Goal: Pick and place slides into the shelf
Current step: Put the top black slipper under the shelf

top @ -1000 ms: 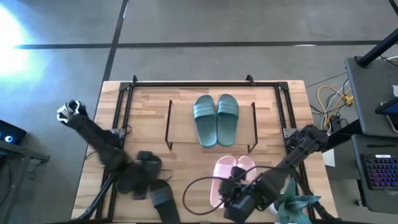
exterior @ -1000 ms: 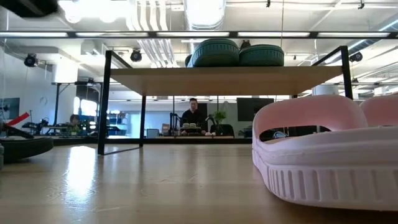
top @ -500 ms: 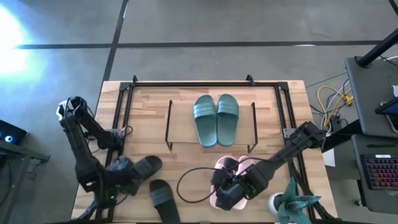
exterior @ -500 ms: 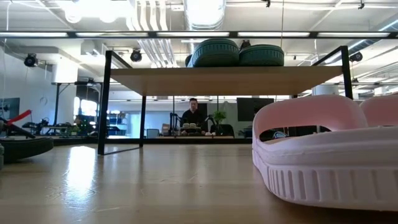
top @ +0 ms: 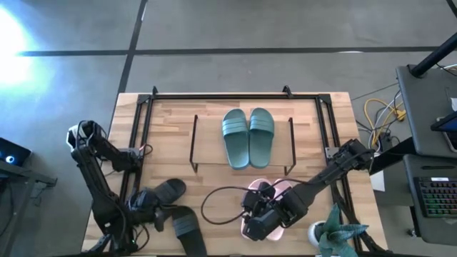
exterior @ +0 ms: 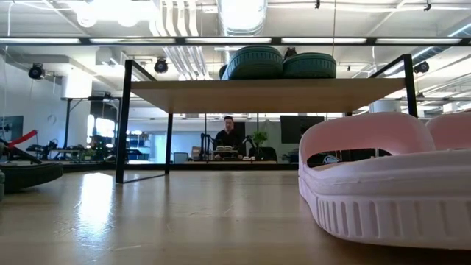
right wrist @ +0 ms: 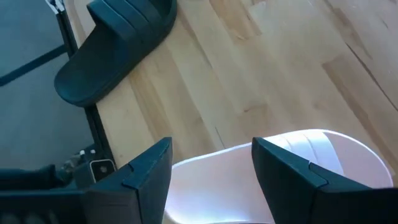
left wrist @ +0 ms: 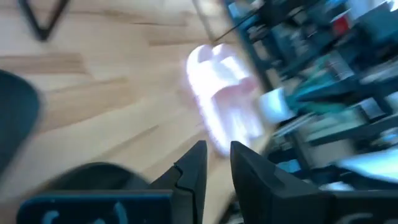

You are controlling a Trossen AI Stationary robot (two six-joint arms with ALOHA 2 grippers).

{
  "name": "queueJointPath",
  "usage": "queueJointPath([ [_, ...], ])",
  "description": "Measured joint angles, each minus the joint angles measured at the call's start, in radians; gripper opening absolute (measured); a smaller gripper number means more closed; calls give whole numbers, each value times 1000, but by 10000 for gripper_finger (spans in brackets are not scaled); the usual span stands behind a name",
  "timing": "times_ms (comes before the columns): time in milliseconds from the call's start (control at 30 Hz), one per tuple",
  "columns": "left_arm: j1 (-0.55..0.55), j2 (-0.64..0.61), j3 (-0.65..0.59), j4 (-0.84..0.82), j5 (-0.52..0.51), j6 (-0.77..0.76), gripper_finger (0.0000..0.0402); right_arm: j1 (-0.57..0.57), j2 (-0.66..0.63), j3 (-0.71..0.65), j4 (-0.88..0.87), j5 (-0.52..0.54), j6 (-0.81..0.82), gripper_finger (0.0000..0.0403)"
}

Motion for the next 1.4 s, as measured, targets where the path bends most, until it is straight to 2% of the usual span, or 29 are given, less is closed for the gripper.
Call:
queueJointPath([
  [167, 6, -16, -2, 72, -147, 1, 41, -1, 0, 0, -2, 0, -1, 211],
  [267, -4, -30, -5, 51, -273, 16, 27, -2, 0, 0, -4, 0, -1, 211],
  [333, -18, -50, -4, -33, -285, 15, 17, -1, 0, 0, -4, 0, 7, 211],
  [433, -30, -88, -5, -135, -78, -10, 3, -1, 0, 0, -4, -1, 40, 211],
  [567, -39, -110, -23, -149, 179, -11, 1, -1, 0, 0, -4, -25, 65, 211],
  [700, -40, -110, -36, -237, 430, 27, 1, -3, 0, 0, -5, -27, 11, 211],
  [767, -40, -108, -35, -313, 515, 85, 1, -5, 0, 0, -5, -26, -36, 211],
  [833, -40, -108, -31, -386, 569, 253, 1, -7, 0, 0, -16, -26, -104, 211],
  [967, -39, -108, -9, -386, 666, 656, 1, -7, 0, 0, -107, -29, -209, 211],
  [1100, -21, -95, 23, -376, 777, 758, 1, -7, -1, -1, -251, -28, -266, 211],
  [1233, -21, -61, 79, -346, 789, 834, 1, -10, -1, -1, -294, -25, -332, 210],
  [1300, -21, -34, 105, -342, 790, 946, 1, -10, -1, -1, -290, -23, -362, 210],
  [1400, -14, 19, 124, -337, 790, 1215, 1, -18, -2, -1, -290, -22, -383, 210],
])
